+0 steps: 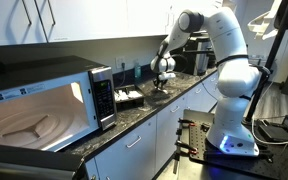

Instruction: Turn the folk on the counter

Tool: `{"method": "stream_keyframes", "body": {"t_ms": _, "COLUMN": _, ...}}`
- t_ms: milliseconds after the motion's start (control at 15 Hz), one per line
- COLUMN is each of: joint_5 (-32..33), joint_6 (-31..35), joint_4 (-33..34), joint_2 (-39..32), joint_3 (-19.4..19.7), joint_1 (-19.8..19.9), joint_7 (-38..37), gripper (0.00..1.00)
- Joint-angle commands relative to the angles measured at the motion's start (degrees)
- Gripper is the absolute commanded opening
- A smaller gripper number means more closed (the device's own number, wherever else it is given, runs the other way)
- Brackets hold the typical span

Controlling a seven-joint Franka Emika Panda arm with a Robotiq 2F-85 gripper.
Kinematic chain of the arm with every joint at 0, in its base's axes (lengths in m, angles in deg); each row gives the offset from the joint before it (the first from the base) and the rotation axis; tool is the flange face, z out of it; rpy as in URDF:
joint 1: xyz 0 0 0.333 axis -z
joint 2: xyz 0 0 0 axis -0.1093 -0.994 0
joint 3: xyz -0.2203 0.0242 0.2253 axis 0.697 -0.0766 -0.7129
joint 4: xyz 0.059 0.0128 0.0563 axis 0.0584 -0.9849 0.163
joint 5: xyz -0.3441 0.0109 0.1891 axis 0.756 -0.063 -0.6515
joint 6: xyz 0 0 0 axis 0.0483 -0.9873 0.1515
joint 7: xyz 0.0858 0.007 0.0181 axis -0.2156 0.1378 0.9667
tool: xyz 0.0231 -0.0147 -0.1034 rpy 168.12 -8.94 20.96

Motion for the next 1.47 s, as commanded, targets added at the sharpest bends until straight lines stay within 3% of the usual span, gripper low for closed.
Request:
{"method": "stream_keyframes", "body": {"t_ms": 0, "joint_5": 0.64, "joint_6": -0.23, "joint_4": 0.75, "joint_2": -0.31, "joint_3": -0.68, "joint_1": 1.13, "joint_7": 0.48, "gripper": 0.41}}
{"method": "stream_keyframes", "body": {"t_ms": 67, "joint_5": 0.66, "joint_6": -0.21, "joint_4": 0.77, "joint_2": -0.40, "joint_3": -0.69, "joint_1": 1.15, "joint_7": 0.40, "gripper": 0.21}}
{"method": "stream_keyframes", "body": {"t_ms": 200, "joint_5": 0.66, "joint_6": -0.13, "joint_4": 0.74, "joint_2": -0.51, "joint_3": -0.78, "joint_1": 1.35, "joint_7": 0.52, "gripper": 0.15}}
{"method": "stream_keyframes", "body": {"t_ms": 333, "joint_5": 0.66, "joint_6": -0.14, "joint_4": 0.78, "joint_2": -0.57, "joint_3": -0.81, "joint_1": 1.42, "joint_7": 0.53, "gripper": 0.01}}
{"method": "stream_keyframes", "body": {"t_ms": 800, "joint_5": 1.61, "joint_6": -0.50, "joint_4": 0.09, "joint_2": 0.03, "joint_3": 0.96, "joint_1": -0.40, "joint_7": -2.19, "gripper": 0.03}}
{"method": "stream_keyframes", "body": {"t_ms": 1200, "joint_5": 4.09, "joint_6": -4.14, "joint_4": 0.20, "joint_2": 0.62, "joint_3": 7.49, "joint_1": -7.30, "joint_7": -16.87, "gripper": 0.03}}
{"method": "stream_keyframes", "body": {"t_ms": 1400, "joint_5": 3.94, "joint_6": -7.19, "joint_4": 0.69, "joint_2": 0.78, "joint_3": 8.62, "joint_1": -9.13, "joint_7": -22.21, "gripper": 0.03}}
